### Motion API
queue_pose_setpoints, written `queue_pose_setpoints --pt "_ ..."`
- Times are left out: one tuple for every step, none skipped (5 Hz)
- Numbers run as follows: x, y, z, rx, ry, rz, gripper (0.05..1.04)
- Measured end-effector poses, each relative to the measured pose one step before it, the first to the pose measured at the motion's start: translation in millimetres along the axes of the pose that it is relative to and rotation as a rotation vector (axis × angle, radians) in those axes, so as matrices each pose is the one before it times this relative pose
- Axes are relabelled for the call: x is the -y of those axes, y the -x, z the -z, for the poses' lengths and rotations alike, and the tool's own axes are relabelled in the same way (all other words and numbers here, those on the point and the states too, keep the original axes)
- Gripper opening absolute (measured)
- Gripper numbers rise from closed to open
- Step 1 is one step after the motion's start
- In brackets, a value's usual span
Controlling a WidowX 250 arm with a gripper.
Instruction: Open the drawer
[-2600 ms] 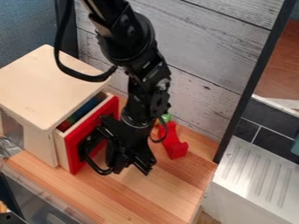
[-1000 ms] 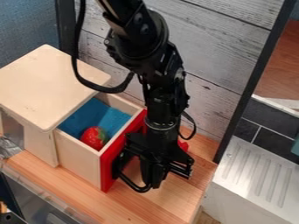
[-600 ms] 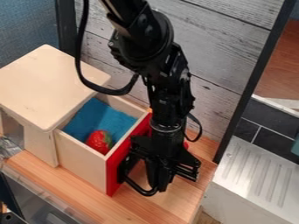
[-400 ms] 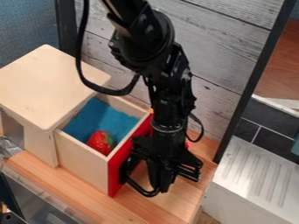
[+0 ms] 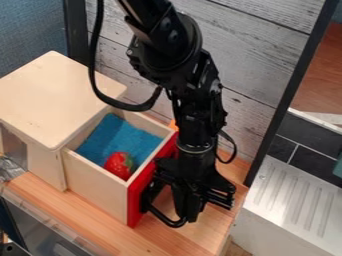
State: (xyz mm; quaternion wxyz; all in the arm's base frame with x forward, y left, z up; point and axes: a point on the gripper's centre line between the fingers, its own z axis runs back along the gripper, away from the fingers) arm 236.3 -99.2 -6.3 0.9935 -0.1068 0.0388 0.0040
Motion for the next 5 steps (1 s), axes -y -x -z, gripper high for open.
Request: queue_pose_setpoints --pt "2.81 -0.04 0.26 0.0022 0.0107 0.0102 0.175" --pt "7.6 0.67 -10.22 0.0358 -0.0177 0.016 0.404" --pt "5.93 5.14 -25.3 0.0471 0.0147 0.0364 0.716" --pt "8.0 5.48 -27.76 0.0272 0.0254 0.0515 0.977" --pt "1.74 7.93 -37.66 0.0325 0.0197 0.0938 1.004"
